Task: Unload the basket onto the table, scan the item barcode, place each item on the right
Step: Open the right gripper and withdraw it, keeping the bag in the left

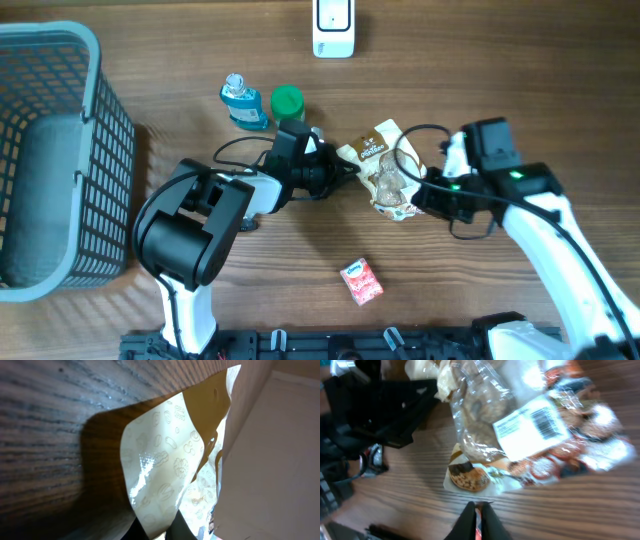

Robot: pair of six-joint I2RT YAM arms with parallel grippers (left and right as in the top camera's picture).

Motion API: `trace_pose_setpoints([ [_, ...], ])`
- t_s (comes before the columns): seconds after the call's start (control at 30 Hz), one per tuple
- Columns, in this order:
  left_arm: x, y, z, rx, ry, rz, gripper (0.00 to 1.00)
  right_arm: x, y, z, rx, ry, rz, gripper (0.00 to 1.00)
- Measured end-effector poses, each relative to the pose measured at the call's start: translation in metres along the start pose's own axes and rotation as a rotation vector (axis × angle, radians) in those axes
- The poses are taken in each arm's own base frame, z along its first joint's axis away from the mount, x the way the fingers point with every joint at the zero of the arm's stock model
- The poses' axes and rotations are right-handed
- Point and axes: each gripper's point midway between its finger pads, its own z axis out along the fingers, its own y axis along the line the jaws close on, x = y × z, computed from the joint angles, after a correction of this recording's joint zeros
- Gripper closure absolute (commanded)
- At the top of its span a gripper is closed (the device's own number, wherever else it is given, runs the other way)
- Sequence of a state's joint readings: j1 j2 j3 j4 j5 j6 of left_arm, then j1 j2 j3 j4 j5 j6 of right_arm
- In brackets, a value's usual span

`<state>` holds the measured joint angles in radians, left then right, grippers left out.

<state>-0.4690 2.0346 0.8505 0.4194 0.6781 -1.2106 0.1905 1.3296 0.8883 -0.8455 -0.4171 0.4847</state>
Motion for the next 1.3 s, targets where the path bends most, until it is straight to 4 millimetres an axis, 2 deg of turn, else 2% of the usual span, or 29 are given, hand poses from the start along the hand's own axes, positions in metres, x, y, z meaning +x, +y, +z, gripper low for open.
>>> trace_pose_setpoints([
  [0.07, 0.000, 0.000, 0.000, -0.001, -0.001, -0.001, 0.96, 0.000, 0.003, 0.019, 0.007, 0.041, -0.020, 0.95],
  [0.13, 0.000, 0.001, 0.000, -0.003, -0.003, -0.002, 0.96, 0.002, -0.004, 0.039, 0.031, 0.095, -0.005, 0.95],
  [0.2, -0.001, 0.001, 0.000, -0.003, -0.003, -0.002, 0.96, 0.003, -0.008, 0.046, 0.042, 0.114, 0.005, 0.95],
  [0.37, -0.001, 0.001, 0.000, -0.004, -0.007, -0.002, 0.96, 0.005, -0.013, 0.053, 0.050, 0.125, -0.007, 0.95],
  [0.47, -0.002, 0.000, 0.000, -0.003, -0.009, 0.000, 0.96, 0.012, -0.023, 0.064, 0.053, 0.126, -0.006, 0.95],
  [0.53, -0.002, 0.000, 0.000, -0.003, -0.010, 0.000, 0.96, 0.026, -0.035, 0.071, 0.067, 0.152, 0.010, 0.95],
  [0.8, -0.004, -0.005, 0.000, 0.018, -0.018, 0.018, 0.96, 0.018, -0.035, 0.077, 0.057, 0.108, 0.006, 0.96],
  [0.9, -0.004, -0.006, 0.000, 0.020, -0.018, 0.020, 0.96, 0.021, -0.045, 0.090, 0.077, 0.133, 0.038, 0.95],
  [1.17, -0.010, -0.007, -0.003, 0.023, -0.042, 0.030, 0.96, 0.021, -0.031, 0.103, -0.015, 0.196, 0.074, 0.96],
  [1.3, -0.017, -0.027, -0.019, 0.065, -0.074, 0.084, 0.96, 0.022, -0.030, 0.104, -0.025, 0.202, 0.078, 0.95],
])
